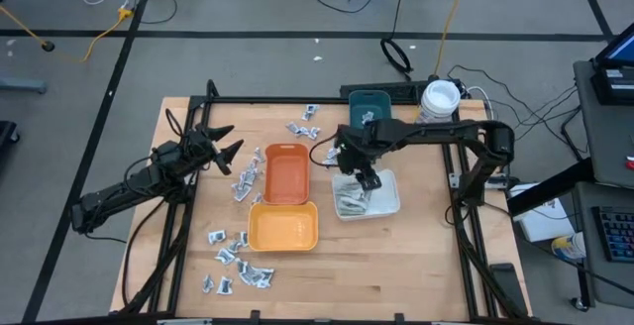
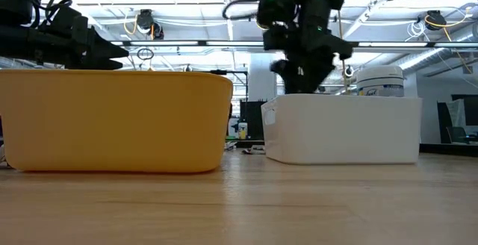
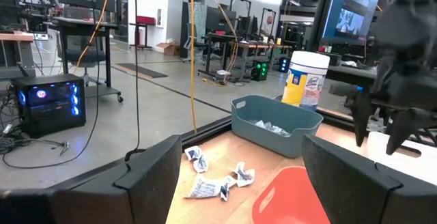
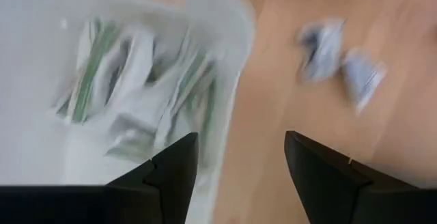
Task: Pick & Place First Aid Supplies
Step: Put the blue sachet into the blue bin
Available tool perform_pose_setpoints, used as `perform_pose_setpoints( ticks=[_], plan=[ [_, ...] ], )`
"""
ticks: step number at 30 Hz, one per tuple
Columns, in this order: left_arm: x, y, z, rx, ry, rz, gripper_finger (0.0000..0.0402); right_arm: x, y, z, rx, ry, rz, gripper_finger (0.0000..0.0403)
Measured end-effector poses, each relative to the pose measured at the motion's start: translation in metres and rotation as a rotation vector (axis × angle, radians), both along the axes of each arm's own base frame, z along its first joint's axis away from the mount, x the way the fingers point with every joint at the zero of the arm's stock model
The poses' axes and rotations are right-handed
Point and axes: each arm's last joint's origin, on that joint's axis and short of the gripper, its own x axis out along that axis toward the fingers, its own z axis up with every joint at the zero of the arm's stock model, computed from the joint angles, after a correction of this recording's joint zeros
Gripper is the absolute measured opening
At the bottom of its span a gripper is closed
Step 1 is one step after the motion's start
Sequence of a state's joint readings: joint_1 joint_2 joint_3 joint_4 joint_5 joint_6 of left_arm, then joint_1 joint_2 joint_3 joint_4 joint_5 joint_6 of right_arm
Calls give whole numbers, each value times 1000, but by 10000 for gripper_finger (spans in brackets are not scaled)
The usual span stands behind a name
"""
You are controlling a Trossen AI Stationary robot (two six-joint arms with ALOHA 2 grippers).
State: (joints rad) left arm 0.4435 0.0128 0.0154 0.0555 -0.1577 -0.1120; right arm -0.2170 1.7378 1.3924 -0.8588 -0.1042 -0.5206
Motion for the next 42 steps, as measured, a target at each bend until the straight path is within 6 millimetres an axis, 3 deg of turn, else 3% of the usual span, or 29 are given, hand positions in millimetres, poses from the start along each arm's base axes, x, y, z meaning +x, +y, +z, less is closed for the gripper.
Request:
perform_pose_setpoints(
  ticks=[16,28,33,42],
  plan=[
    [0,0,0,0,1,0,308,11,-39,3,-231,-170,359,215],
    [0,0,0,1,2,0,308,29,-58,-48,-234,-100,398,215],
    [0,0,0,1,1,0,308,39,-64,-68,-324,-62,368,215],
    [0,0,0,1,1,0,308,49,-68,-82,-386,-78,347,210]
  ],
)
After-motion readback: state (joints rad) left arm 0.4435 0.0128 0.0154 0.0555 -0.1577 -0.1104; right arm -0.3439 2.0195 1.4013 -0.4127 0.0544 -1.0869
